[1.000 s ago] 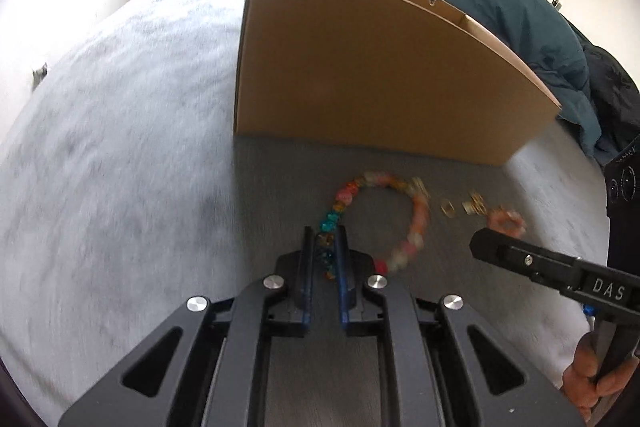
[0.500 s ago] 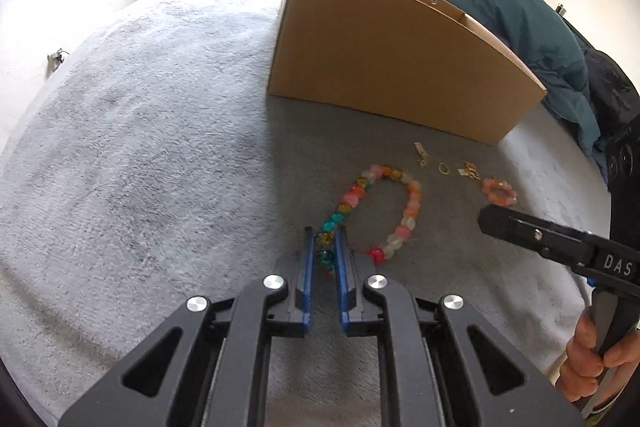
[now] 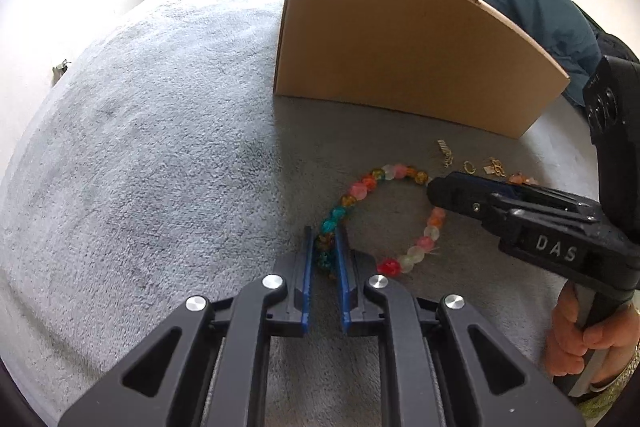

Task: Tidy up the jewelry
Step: 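Lift the bead bracelet with the left tool while the right tool grips its other end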

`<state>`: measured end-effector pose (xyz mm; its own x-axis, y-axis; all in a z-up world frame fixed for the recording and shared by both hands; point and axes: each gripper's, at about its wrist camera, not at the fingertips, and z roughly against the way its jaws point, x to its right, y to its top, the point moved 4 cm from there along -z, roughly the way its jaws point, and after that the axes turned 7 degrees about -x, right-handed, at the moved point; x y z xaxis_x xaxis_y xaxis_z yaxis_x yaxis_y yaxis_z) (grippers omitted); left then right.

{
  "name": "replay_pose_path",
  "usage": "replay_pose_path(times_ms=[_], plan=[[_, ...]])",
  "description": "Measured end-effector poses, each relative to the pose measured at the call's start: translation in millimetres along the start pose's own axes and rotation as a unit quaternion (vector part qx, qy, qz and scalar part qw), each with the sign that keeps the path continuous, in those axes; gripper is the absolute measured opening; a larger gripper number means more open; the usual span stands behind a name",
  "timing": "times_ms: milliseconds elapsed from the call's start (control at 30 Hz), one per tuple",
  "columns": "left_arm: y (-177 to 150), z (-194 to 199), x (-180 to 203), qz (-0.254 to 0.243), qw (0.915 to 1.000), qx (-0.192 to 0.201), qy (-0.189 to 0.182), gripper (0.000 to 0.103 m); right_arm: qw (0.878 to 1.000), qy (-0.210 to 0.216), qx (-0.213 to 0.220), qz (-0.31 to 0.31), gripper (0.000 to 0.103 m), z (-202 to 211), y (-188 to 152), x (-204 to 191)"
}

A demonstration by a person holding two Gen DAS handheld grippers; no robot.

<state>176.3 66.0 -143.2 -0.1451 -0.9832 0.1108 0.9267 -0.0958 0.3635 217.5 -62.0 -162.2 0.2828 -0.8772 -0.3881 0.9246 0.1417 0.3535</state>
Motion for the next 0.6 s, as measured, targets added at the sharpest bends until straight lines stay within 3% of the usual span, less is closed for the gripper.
replay_pose_path(times_ms=[367, 600], plan=[[12.7, -16.1, 15.0, -0.012, 0.9991, 0.004, 0.040, 0.011, 0.997, -0.026, 0.010, 0.067, 0.008, -10.6, -4.8, -13.0], [17.5, -2.1, 31.1, -0.017, 0.9971, 0.027, 0.069, 0.009, 0.997, -0.029, 0.040, 0.060, 0.008, 9.9, -11.8, -19.9]])
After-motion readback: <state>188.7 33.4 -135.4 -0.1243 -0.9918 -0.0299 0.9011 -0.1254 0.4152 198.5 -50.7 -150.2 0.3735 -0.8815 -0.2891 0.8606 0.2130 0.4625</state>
